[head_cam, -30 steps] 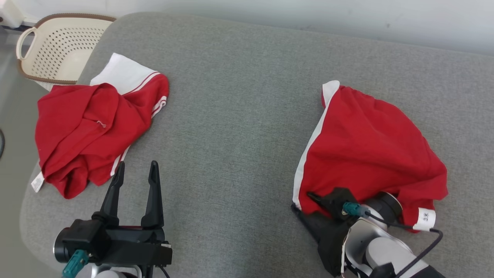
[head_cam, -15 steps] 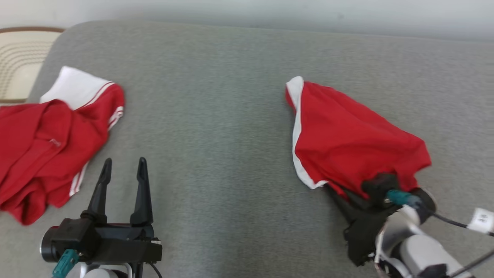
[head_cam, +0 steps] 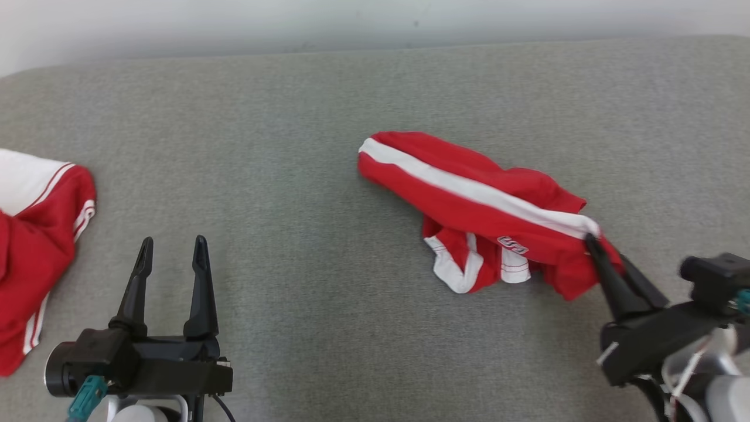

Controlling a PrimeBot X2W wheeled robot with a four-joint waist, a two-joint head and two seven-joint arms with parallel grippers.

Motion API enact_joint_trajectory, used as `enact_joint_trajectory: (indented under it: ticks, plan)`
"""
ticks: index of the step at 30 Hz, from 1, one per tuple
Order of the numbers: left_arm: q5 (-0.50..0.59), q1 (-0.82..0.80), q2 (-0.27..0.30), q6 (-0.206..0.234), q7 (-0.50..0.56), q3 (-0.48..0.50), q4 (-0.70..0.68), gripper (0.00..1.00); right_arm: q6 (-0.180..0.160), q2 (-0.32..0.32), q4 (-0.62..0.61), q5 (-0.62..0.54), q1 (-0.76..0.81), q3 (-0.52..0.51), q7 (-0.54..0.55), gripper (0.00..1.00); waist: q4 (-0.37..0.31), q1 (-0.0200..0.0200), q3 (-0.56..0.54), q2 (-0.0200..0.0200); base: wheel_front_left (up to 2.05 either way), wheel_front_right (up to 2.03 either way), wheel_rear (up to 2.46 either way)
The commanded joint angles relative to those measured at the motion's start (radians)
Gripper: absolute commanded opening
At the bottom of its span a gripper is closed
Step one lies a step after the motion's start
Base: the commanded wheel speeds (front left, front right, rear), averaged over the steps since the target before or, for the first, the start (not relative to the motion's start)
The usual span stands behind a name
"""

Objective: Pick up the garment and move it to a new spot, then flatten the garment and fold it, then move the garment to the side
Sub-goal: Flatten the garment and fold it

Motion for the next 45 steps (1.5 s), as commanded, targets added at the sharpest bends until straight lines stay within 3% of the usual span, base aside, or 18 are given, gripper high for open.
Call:
enact_joint_trajectory:
  ticks: [1,8,16,18,19,25,34,45]
  plan:
    - [0.013,-0.003,0.008,-0.002,-0.003,0.004,0.005,1.00,-0.001,0.017,-0.011,0.006,0.025,-0.034,0.006,0.00,-0.030,-0.0001,-0.006,-0.0001,0.00,0.00,0.00]
    - [0.016,0.005,0.010,-0.003,-0.003,0.002,0.013,1.00,-0.001,0.060,0.025,0.004,0.083,-0.175,0.024,0.00,-0.043,-0.0001,-0.016,-0.0001,0.00,0.00,0.00]
    - [0.010,0.034,0.014,0.002,-0.003,0.003,0.025,1.00,-0.001,0.068,0.192,-0.008,0.095,-0.165,-0.020,0.00,-0.049,-0.0001,-0.042,-0.0001,0.00,0.00,0.00]
    - [0.006,0.043,0.015,0.001,-0.003,0.004,0.027,1.00,-0.001,0.079,0.219,0.005,0.090,-0.154,-0.042,0.52,-0.052,-0.0001,-0.051,-0.0001,0.00,0.00,0.00]
    - [0.004,0.049,0.016,0.002,-0.002,0.005,0.028,1.00,-0.001,0.081,0.226,0.004,0.088,-0.151,-0.054,1.00,-0.054,-0.0001,-0.056,-0.0001,0.00,0.00,0.00]
    - [-0.005,0.076,0.017,0.013,0.008,0.004,0.020,1.00,-0.001,0.103,0.210,0.011,0.107,-0.169,-0.116,1.00,-0.070,-0.0001,-0.089,-0.0001,0.00,0.00,0.00]
    - [0.015,0.096,0.035,0.030,0.038,0.000,-0.017,1.00,-0.001,0.140,0.082,-0.052,0.102,-0.238,-0.233,1.00,-0.094,-0.0001,-0.115,-0.0001,0.00,0.00,0.00]
    - [0.019,0.128,0.041,0.040,0.066,-0.020,-0.052,1.00,-0.001,0.146,0.050,-0.160,0.121,-0.119,-0.307,1.00,-0.096,-0.0001,-0.153,-0.0001,0.00,0.00,0.00]
